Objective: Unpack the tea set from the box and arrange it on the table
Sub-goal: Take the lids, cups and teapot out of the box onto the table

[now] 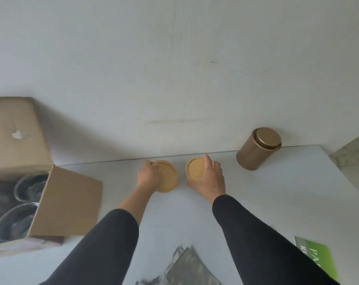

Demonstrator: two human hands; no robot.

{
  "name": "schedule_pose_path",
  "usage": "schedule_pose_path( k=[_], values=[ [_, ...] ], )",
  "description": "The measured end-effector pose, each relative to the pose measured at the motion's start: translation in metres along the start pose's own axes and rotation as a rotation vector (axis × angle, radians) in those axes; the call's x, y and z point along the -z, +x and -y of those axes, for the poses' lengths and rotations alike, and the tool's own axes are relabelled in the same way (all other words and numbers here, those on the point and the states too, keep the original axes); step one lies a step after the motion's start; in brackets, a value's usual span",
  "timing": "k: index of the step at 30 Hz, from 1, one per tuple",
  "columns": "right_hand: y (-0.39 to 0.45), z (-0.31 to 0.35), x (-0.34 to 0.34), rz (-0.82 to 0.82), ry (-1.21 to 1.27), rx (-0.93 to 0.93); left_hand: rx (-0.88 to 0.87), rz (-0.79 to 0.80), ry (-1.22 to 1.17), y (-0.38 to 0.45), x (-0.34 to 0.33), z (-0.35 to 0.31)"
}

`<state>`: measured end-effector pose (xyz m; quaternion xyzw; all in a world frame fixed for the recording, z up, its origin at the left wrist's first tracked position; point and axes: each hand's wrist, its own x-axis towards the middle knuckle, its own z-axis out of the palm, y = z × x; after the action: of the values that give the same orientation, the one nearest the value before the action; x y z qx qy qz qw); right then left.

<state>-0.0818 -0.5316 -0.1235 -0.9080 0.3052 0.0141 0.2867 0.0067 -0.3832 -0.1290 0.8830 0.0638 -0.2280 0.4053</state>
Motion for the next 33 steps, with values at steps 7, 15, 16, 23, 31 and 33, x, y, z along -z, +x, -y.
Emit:
schedule_pose_path(
  k=[7, 15, 16, 23, 31, 33],
  values=[
    [0.036, -0.020, -0.013, -0.004, -0.051, 0.028, 0.021, -0.093, -0.003, 0.025, -0.033, -0.009],
    [0.052, -0.023, -0.019, 0.029, -0.076, 0.036, -0.220, -0.124, 0.355, 0.023, -0.037, -0.010],
    [0.053, -0.023, -0.019, 0.043, -0.079, 0.045, -0.252, -0.081, 0.415, 0.021, -0.037, -0.009],
    [0.053, -0.028, -0.017, 0.041, -0.099, 0.085, -0.303, -0.068, 0.529, 0.021, -0.040, -0.002],
    [0.052, -0.017, -0.017, 0.053, -0.114, 0.054, -0.315, 0.001, 0.506, 0.016, -0.035, 0.001],
    [0.049, -0.015, -0.016, 0.069, -0.118, 0.056, -0.320, 0.026, 0.506, 0.014, -0.032, 0.003]
  ],
)
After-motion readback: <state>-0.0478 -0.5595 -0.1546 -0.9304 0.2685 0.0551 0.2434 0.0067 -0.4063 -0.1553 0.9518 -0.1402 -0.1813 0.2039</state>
